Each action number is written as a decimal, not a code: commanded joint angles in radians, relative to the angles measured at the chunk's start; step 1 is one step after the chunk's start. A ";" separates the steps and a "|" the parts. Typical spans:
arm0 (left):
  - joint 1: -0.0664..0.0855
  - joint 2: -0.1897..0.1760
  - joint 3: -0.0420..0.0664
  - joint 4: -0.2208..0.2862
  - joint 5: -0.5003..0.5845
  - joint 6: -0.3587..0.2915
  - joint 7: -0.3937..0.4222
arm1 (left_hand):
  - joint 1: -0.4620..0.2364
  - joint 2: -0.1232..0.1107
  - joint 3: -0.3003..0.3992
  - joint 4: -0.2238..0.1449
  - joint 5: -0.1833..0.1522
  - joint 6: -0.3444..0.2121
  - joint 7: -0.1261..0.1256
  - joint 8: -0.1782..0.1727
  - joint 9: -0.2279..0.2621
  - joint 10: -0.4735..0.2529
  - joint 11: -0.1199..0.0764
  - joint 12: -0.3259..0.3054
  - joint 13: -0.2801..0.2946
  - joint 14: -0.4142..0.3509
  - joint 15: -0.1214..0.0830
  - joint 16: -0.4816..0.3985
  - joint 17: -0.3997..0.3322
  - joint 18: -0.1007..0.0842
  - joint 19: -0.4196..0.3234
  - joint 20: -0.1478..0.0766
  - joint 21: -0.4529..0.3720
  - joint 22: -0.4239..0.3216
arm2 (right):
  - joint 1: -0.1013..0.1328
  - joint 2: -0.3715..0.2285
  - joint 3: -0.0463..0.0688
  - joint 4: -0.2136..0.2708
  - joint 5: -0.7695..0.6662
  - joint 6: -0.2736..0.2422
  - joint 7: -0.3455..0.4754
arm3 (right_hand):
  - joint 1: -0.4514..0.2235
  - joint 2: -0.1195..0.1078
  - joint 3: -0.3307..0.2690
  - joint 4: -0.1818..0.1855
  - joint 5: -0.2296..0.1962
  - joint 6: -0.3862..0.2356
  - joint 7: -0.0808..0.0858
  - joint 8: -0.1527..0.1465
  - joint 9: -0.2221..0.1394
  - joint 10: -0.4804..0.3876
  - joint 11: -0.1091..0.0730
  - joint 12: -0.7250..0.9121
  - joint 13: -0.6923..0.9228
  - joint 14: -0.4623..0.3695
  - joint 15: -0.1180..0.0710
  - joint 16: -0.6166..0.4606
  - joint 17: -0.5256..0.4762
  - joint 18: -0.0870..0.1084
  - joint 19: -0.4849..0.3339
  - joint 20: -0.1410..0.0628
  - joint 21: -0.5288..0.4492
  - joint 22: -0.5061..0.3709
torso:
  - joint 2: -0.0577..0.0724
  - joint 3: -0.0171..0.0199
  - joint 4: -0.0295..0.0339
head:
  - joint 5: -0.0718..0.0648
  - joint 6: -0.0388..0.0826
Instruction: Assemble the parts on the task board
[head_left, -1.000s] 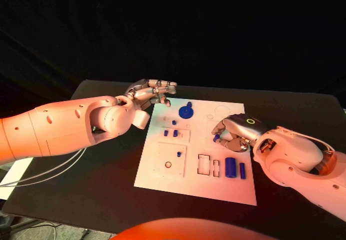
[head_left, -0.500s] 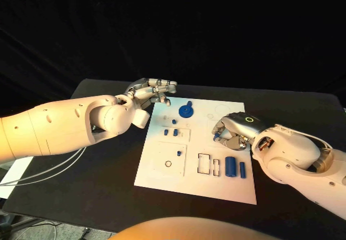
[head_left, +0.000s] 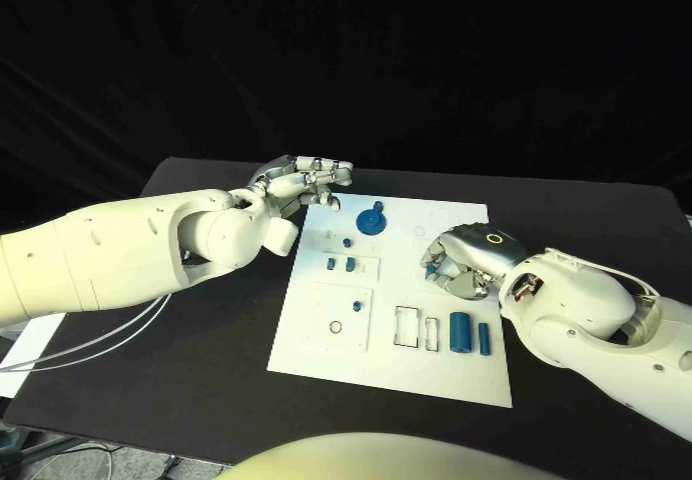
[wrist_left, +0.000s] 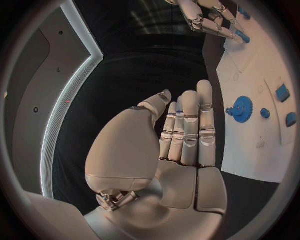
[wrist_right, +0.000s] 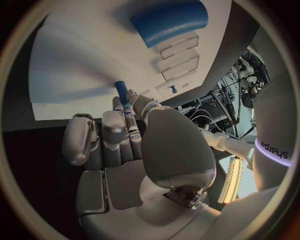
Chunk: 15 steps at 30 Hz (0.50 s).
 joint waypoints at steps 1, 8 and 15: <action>0.000 0.001 0.000 0.001 -0.006 0.019 0.005 | -0.002 0.013 -0.008 -0.002 0.003 -0.006 0.001 0.006 -0.001 -0.007 -0.001 0.006 0.002 -0.008 0.002 0.004 -0.002 0.009 0.001 0.002 -0.006 -0.002 | 0.001 -0.008 0.003 0.029 -0.001 -0.061 -0.008 | 0.008 0.004 0.005 0.000 0.004 0.010 0.000 0.004 0.000 0.020 -0.011 0.007 0.004 0.016 -0.004 0.006 0.001 0.004 0.008 0.000 0.004 0.001 | -0.002 0.0005 0.0005 | -0.001 0.001; 0.000 -0.006 0.000 0.002 -0.007 0.022 0.005 | -0.002 0.013 -0.008 -0.002 0.003 -0.006 0.001 0.006 -0.001 -0.008 -0.001 0.006 0.002 -0.008 0.002 0.004 -0.002 0.009 0.001 0.003 -0.006 -0.002 | 0.031 -0.044 0.010 0.072 0.014 -0.087 -0.013 | 0.009 0.002 0.006 -0.003 0.004 0.009 0.001 0.003 0.000 0.021 -0.010 0.005 0.004 0.016 -0.004 0.008 0.002 0.004 0.009 -0.001 0.005 0.002 | -0.002 -0.0018 0.0003 | -0.002 0.004; 0.000 -0.008 0.000 0.002 -0.008 0.022 0.006 | -0.002 0.013 -0.008 -0.002 0.003 -0.006 0.001 0.006 -0.001 -0.008 -0.001 0.006 0.002 -0.009 0.002 0.004 -0.002 0.009 0.001 0.003 -0.007 -0.002 | 0.046 -0.056 0.014 0.134 0.055 -0.100 -0.003 | 0.009 0.001 0.006 -0.003 0.004 0.009 0.001 0.003 0.000 0.021 -0.010 0.005 0.004 0.016 -0.004 0.008 0.003 0.004 0.010 -0.001 0.006 0.004 | 0.000 0.0008 -0.0002 | 0.001 0.008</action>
